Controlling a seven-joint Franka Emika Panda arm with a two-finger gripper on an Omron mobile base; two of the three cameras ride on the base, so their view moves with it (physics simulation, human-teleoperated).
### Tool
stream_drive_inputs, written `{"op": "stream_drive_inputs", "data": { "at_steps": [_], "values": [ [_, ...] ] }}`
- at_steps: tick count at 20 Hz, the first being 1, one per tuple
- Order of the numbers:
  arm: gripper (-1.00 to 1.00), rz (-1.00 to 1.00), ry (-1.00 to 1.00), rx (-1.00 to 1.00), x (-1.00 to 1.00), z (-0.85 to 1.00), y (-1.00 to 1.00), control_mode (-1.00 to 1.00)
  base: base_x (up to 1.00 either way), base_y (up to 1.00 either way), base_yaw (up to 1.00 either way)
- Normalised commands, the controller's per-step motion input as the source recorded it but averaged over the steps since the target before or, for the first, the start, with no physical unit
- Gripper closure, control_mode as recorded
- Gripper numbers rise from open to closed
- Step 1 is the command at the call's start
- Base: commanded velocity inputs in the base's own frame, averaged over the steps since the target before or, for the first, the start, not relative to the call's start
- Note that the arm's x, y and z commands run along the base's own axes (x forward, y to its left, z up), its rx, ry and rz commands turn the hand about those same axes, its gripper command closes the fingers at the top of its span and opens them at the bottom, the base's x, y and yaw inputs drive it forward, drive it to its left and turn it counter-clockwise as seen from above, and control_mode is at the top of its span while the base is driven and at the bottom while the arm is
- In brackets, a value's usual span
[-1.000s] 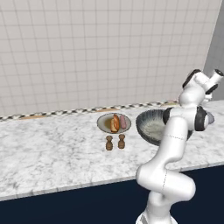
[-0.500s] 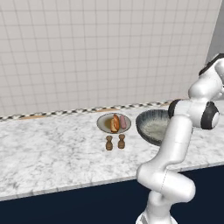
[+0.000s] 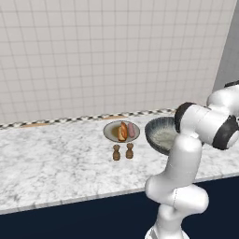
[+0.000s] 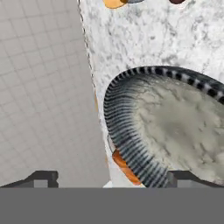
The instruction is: Place one bun and one sausage from the bowl on each plate.
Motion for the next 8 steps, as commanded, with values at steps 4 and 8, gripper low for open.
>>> {"op": "stream_drive_inputs", "data": {
  "at_steps": [4, 8],
  "values": [
    [-1.00, 0.10, -0.34, -0.58, -1.00, -1.00, 1.00, -1.00, 0.00, 0.00, 0.00],
    [-1.00, 0.01, -0.92, -0.15, -1.00, 0.06, 0.36, -1.00, 0.00, 0.00, 0.00]
  ]
}}
